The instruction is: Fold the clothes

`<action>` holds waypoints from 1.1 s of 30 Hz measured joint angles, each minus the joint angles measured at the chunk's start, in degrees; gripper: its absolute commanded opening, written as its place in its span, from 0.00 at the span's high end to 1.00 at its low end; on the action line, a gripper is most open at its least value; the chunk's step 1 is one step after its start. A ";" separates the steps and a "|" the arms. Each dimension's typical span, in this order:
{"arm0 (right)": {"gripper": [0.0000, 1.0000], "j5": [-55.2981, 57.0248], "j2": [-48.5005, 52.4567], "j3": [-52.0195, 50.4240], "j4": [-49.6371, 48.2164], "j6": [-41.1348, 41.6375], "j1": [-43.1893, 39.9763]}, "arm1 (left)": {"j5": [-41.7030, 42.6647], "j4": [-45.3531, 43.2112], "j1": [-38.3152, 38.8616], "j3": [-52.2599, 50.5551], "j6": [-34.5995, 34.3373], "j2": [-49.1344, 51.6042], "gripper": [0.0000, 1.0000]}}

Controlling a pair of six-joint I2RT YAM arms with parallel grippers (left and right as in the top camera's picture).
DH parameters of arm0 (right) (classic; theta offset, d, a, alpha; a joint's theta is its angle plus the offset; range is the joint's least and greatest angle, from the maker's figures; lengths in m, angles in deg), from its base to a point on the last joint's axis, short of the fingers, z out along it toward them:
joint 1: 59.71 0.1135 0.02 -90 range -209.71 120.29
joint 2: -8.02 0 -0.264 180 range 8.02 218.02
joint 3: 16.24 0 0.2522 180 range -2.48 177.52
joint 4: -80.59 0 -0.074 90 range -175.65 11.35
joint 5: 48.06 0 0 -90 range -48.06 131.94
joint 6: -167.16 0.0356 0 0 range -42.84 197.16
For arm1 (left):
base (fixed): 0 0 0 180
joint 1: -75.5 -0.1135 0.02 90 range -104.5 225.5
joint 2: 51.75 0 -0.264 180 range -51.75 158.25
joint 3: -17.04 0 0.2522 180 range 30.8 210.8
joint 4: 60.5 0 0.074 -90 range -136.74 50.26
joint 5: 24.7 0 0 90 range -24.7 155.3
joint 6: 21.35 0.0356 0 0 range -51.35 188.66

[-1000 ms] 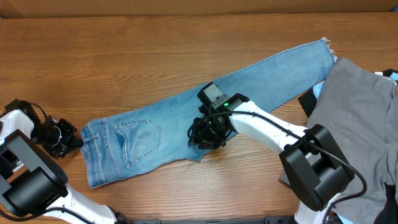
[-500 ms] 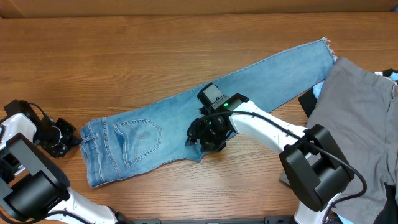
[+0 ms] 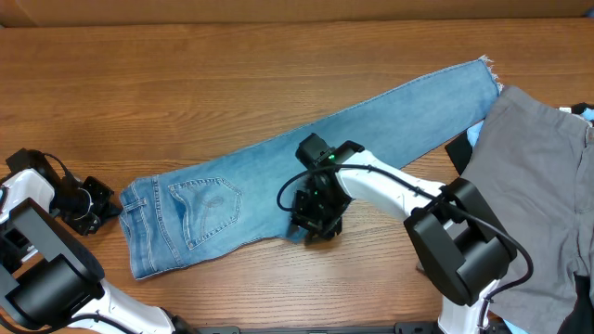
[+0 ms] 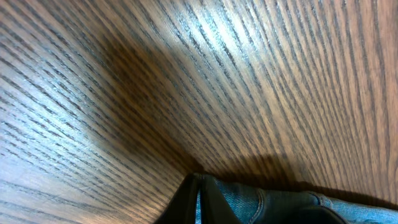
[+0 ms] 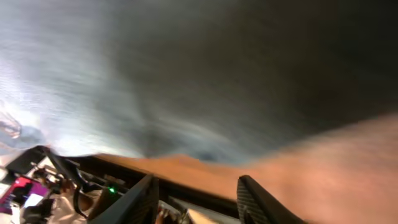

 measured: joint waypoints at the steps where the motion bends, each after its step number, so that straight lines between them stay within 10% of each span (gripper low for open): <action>1: 0.55 0.00 0.00 0.00 0.83 -0.15 -0.39 | 0.00 0.00 0.00 0.00 0.00 0.00 0.93; 23: 0.50 7.06 0.00 -0.11 -6.64 5.35 -0.55 | -0.02 -0.02 0.00 0.00 -0.15 0.00 0.92; 33: 0.96 8.13 0.00 -0.59 -8.57 7.50 -0.33 | -0.02 -0.04 0.00 0.00 -0.17 0.00 0.93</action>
